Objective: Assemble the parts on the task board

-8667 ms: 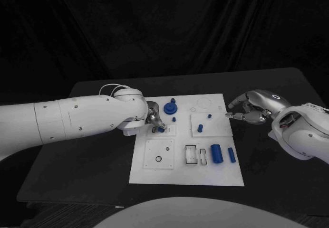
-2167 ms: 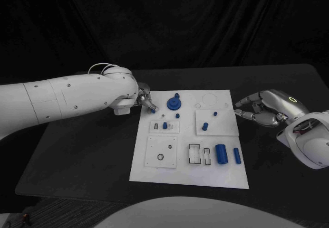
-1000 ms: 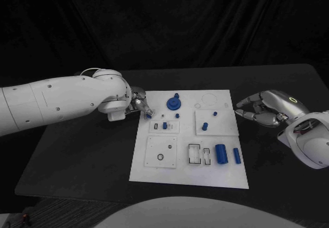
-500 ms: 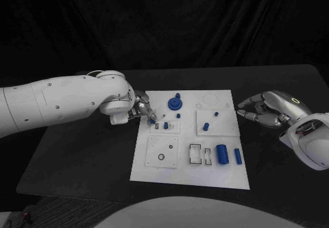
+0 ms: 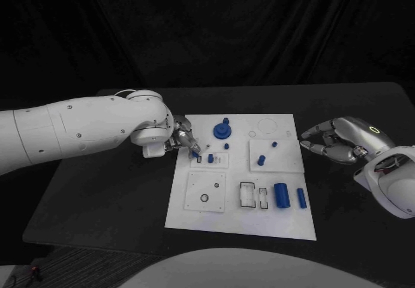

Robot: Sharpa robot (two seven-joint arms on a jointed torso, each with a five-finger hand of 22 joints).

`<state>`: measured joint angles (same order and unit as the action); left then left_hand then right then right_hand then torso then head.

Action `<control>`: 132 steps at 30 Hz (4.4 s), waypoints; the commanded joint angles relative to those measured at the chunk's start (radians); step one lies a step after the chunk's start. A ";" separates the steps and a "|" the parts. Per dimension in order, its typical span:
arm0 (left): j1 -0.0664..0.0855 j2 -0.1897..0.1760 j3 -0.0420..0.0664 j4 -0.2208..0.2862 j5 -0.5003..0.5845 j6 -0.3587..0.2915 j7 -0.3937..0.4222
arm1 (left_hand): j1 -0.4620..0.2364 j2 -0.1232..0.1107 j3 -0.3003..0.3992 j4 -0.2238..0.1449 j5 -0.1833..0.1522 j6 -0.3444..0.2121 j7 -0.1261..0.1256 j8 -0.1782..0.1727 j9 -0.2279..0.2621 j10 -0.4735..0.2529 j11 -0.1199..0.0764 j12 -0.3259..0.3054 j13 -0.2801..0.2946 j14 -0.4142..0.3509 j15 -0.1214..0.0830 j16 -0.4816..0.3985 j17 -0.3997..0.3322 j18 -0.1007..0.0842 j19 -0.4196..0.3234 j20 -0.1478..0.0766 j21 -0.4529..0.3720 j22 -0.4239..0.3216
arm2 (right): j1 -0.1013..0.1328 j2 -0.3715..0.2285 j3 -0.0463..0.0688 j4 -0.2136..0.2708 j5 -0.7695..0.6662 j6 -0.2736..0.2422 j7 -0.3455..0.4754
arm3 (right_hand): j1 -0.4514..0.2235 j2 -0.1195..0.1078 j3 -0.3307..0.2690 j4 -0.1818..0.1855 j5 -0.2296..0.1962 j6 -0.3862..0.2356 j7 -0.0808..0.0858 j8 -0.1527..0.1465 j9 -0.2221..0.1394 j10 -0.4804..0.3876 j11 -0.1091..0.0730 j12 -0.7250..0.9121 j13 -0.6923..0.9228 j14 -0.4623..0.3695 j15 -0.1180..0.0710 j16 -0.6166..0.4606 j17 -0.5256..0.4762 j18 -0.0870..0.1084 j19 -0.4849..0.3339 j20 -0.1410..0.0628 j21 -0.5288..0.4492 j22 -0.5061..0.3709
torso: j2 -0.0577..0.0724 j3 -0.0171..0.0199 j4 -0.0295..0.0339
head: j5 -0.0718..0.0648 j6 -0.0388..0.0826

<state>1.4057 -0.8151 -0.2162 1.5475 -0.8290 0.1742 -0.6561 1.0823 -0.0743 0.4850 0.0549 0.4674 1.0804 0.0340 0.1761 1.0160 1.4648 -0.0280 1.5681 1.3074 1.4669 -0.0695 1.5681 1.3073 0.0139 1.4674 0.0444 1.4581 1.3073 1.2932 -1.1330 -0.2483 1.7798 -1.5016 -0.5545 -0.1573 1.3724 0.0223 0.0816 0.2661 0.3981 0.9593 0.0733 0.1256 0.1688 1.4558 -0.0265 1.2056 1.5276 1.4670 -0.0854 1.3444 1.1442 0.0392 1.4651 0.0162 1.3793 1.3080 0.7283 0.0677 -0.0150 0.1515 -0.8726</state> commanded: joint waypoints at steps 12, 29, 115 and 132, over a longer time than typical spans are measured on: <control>-0.020 0.009 0.001 0.000 -0.009 0.006 0.016 | -0.010 0.004 0.029 -0.024 -0.013 -0.006 0.001 0.003 0.003 0.106 -0.002 0.003 0.263 0.104 -0.003 0.003 0.264 0.020 0.012 -0.003 -0.007 0.219 | -0.003 -0.003 0.001 0.005 -0.002 -0.008 -0.006 | 0.002 -0.004 0.003 0.009 0.004 0.008 0.002 -0.006 -0.002 0.002 -0.005 -0.006 -0.350 0.040 -0.008 0.002 -0.002 0.004 0.033 0.002 -0.001 0.206 | 0.000 0.0003 0.0000 | 0.005 0.000; -0.027 0.013 0.000 -0.005 -0.009 0.015 0.008 | -0.021 0.011 0.032 -0.031 -0.054 -0.015 0.003 0.003 0.008 0.106 0.001 0.003 0.263 0.104 0.000 0.003 0.264 0.022 0.007 -0.001 -0.014 0.216 | -0.005 -0.001 0.001 0.003 -0.002 -0.001 -0.009 | -0.001 -0.005 0.003 0.012 0.000 0.009 0.001 -0.007 -0.002 0.002 -0.004 -0.008 -0.351 0.040 -0.008 0.002 -0.003 0.004 0.033 0.003 -0.001 0.206 | 0.000 -0.0001 -0.0001 | 0.001 0.000; -0.034 0.006 0.000 -0.018 -0.009 0.073 -0.025 | -0.202 0.055 -0.339 0.188 -0.418 -0.049 0.037 -0.010 -0.035 0.086 0.036 -0.015 0.248 0.104 0.033 0.003 0.264 0.039 -0.046 0.032 -0.083 0.194 | -0.020 0.000 0.001 -0.005 -0.002 0.034 -0.031 | 0.023 -0.011 0.022 -0.001 0.030 0.013 0.001 -0.010 -0.003 -0.002 -0.005 -0.021 -0.362 0.038 -0.008 -0.001 -0.010 0.005 0.031 0.003 -0.006 0.205 | 0.000 0.0001 0.0001 | -0.002 0.000; -0.008 -0.071 0.001 0.047 -0.009 -0.215 0.174 | -0.091 0.080 -0.514 0.229 -0.415 -0.119 0.014 0.216 0.213 0.106 0.014 0.003 0.263 0.104 0.012 0.003 0.264 0.027 -0.003 0.013 -0.030 0.210 | -0.020 -0.006 0.001 -0.007 -0.002 0.037 -0.032 | 0.028 -0.013 0.027 -0.004 0.040 0.014 0.001 -0.011 -0.003 -0.003 -0.005 -0.025 -0.365 0.038 -0.008 -0.001 -0.011 0.005 0.030 0.003 -0.006 0.204 | 0.000 -0.0013 0.0003 | -0.012 0.000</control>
<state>1.3819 -0.8805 -0.2184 1.5859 -0.8355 0.1037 -0.5998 0.9818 0.0035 -0.0242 0.2838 0.0552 0.9671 0.0490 0.3874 1.2238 1.4665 -0.0052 1.5674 1.3074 1.4653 -0.0502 1.5681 1.3079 0.0377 1.4572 0.0553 1.4235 1.3073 1.2752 -1.1367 -0.2482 1.7722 -1.5015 -0.5233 -0.1721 1.3885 0.0070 0.1022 0.2648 0.4335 0.9663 0.0732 0.1179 0.1667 1.4542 -0.0249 1.1866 1.5333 1.4665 -0.0889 1.3444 1.1350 0.0392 1.4651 0.0162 1.3792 1.3075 0.7284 0.0668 -0.0151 0.1427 -0.8727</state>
